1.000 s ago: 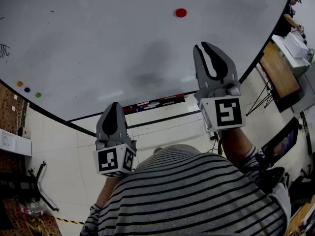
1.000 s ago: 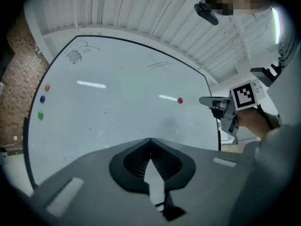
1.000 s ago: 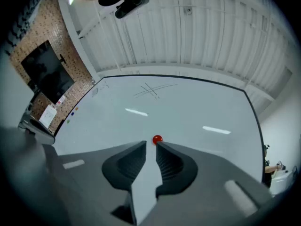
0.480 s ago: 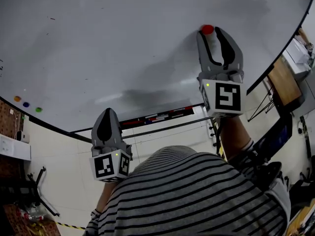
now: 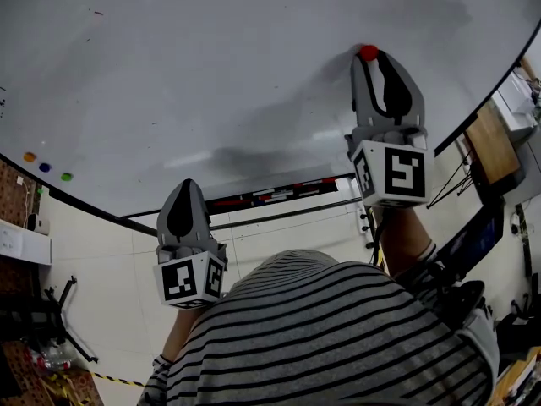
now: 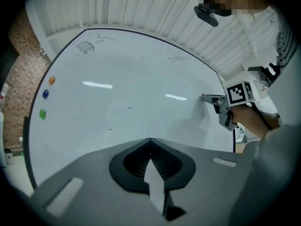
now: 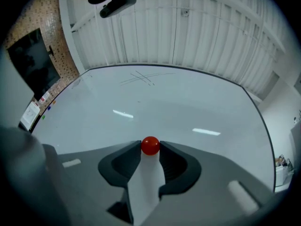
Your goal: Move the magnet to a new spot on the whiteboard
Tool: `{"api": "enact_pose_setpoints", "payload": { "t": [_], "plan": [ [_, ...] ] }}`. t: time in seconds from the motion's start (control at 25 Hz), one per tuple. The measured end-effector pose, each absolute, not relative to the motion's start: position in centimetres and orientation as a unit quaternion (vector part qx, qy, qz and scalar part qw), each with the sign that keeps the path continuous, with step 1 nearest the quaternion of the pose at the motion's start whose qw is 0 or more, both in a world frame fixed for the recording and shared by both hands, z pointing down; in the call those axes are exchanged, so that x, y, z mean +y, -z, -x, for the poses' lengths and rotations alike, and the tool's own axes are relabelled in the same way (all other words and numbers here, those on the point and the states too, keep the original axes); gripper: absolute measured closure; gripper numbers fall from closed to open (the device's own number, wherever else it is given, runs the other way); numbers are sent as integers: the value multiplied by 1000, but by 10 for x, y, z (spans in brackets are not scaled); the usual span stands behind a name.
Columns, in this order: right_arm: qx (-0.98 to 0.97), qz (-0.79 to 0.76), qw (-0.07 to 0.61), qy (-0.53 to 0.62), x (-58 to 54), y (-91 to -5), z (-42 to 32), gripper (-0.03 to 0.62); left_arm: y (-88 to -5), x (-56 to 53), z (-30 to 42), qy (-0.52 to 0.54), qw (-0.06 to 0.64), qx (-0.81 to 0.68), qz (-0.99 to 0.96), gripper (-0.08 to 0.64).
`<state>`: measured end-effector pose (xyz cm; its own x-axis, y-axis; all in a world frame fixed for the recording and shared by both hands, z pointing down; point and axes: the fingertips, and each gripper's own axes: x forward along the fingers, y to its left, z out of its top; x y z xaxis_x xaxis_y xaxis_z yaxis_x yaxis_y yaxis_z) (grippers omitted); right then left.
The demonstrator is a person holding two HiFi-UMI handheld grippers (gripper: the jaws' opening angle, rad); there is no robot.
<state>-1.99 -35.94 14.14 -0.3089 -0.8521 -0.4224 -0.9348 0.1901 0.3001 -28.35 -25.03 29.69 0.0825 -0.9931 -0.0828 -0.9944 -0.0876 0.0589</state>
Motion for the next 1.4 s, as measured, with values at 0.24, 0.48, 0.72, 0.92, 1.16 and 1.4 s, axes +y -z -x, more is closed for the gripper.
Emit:
{"api": "enact_pose_setpoints", "payload": {
  "t": [0.24, 0.48, 0.72, 0.92, 1.16, 1.4],
  "plan": [
    [779, 566, 87, -256, -312, -148, 5, 471, -302, -239, 267, -53, 6, 670, 740, 545],
    [788, 562, 77, -239, -254, -164, -34, 471, -292, -204, 210, -55, 18, 650, 758, 545],
    [798, 557, 63, -223, -197, -182, -67, 470, -284, -158, 170, -64, 24, 645, 762, 545],
    [809, 545, 69, -209, -153, -193, -77, 469, -278, -111, 141, -72, 36, 637, 767, 545],
    [815, 537, 66, -209, -129, -201, -81, 469, -286, -82, 123, -67, 38, 634, 770, 545],
    [818, 534, 82, -197, -120, -195, -82, 469, -288, -77, 113, -74, 26, 627, 775, 545]
  ]
}}
